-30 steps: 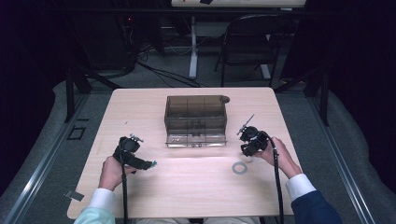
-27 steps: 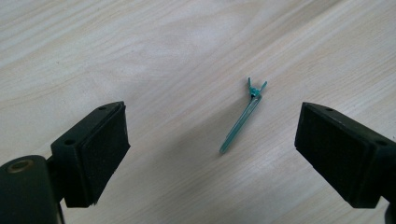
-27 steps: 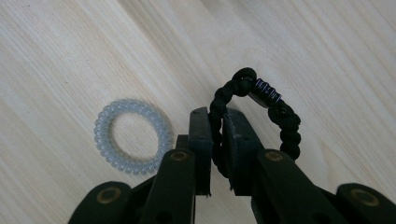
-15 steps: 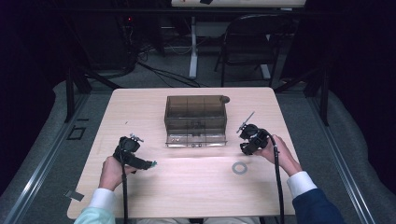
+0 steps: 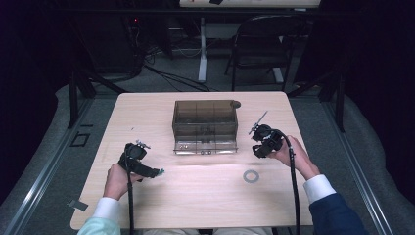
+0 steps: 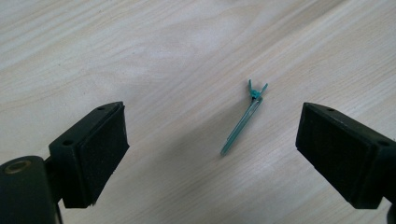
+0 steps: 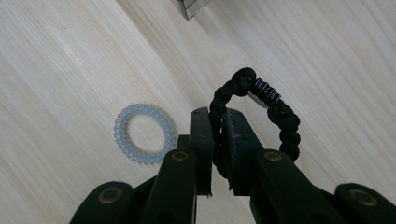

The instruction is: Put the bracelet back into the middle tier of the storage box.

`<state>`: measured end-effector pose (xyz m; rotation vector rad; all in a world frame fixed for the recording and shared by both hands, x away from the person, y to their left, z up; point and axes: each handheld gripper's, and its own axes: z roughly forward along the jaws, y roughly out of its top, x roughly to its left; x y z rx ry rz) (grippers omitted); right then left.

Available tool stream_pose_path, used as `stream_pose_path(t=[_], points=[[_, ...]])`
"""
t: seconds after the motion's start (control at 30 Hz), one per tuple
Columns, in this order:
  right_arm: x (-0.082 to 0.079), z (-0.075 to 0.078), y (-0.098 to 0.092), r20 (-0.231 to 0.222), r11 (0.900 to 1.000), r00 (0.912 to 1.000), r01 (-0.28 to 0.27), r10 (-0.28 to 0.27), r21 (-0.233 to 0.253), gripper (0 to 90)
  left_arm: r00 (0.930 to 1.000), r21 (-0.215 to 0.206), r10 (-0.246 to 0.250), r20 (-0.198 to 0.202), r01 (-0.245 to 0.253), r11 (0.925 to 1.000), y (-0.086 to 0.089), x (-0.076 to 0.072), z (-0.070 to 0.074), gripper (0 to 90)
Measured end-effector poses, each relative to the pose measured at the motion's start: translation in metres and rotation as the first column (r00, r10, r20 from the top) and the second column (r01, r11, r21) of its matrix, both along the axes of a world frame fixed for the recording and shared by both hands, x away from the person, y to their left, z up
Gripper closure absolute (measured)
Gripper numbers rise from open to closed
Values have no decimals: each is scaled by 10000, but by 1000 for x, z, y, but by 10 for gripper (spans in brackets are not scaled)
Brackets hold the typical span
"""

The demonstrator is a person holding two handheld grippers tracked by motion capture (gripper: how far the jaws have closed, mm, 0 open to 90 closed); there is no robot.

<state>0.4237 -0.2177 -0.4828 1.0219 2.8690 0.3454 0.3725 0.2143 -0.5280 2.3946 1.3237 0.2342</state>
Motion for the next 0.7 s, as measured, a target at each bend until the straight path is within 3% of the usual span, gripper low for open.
stream_pose_path(t=[0.07,0.1,0.17,0.37,0.43,0.5,0.53,0.7], points=[[1,2,0,71,9998,10000,-69,68,182,833,10000,-2,15,-19,-15,10000,1,0,0,92],[1,5,2,214,9999,9998,-51,54,-130,833,10000,13,15,-10,-15,10000,1,0,0,92],[1,7,3,229,10000,9997,4,-5,48,833,10000,10,15,-12,-15,10000,1,1,0,91],[3,15,7,267,9997,9995,-182,186,-158,833,10000,-17,10,-2,-10,10000,1,0,0,91],[4,16,9,242,9998,9996,-175,174,39,833,10000,-7,10,4,-10,10000,1,1,0,91],[6,21,12,282,9990,9989,-363,371,-263,833,10000,-24,22,-6,-22,10000,1,1,0,90],[6,21,13,307,9996,9991,-280,279,11,833,10000,-15,18,-16,-18,10000,1,1,0,91],[9,28,18,426,9989,9980,-459,463,-85,835,10000,-25,18,-28,-19,10000,1,1,0,90]])
